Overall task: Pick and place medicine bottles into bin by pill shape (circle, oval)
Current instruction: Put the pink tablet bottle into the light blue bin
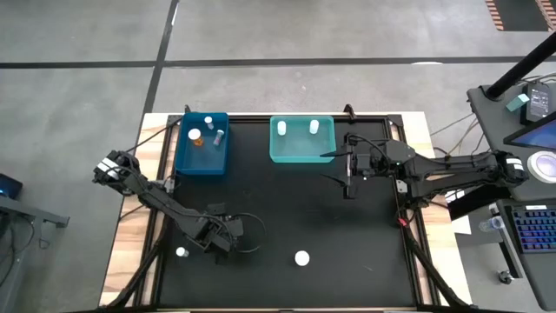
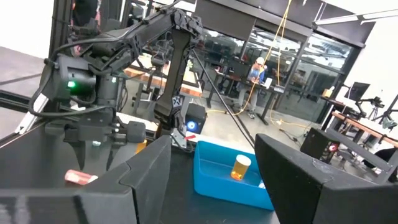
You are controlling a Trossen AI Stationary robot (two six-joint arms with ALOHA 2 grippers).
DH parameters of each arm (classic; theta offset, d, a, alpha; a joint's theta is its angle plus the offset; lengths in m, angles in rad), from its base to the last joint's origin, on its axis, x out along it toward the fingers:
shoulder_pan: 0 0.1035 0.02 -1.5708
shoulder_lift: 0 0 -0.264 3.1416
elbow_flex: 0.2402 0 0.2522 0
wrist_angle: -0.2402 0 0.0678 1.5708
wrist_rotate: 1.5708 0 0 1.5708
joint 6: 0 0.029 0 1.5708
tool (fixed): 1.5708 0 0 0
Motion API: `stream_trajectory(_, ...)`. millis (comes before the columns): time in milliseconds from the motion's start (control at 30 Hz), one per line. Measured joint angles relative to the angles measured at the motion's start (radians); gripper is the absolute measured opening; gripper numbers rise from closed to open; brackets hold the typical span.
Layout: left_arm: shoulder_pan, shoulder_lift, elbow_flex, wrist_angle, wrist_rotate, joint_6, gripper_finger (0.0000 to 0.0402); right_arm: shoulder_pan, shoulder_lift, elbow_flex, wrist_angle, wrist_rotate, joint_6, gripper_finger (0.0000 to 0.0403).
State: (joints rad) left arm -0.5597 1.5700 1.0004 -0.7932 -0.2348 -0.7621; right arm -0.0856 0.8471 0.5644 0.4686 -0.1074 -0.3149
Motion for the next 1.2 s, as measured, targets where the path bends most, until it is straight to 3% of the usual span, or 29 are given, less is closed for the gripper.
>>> stream_trajectory(100,0.008,0.0,0.01,0.004,0.051,-0.108,0.0217,0.0,0.0,0.0,0.0,0.001,0.001,0.0224)
stream_trajectory(267,-0.004,0.006,0.007,0.032,0.149,-0.427,0.0217,0.0,0.0,0.0,-0.002,0.002,0.006,0.0224)
stream_trajectory(500,-0.017,0.077,0.005,0.044,0.092,-0.653,0.0217,0.0,0.0,0.0,-0.021,0.002,0.0,0.0224)
stream_trajectory(833,-0.011,0.174,0.013,0.088,0.105,-0.666,0.0207,0.0,0.0,0.0,-0.024,0.001,-0.014,0.0224)
stream_trajectory(1200,-0.008,0.144,0.007,0.069,0.089,-0.621,0.0073,0.0,0.0,0.0,-0.023,0.002,-0.012,0.0224)
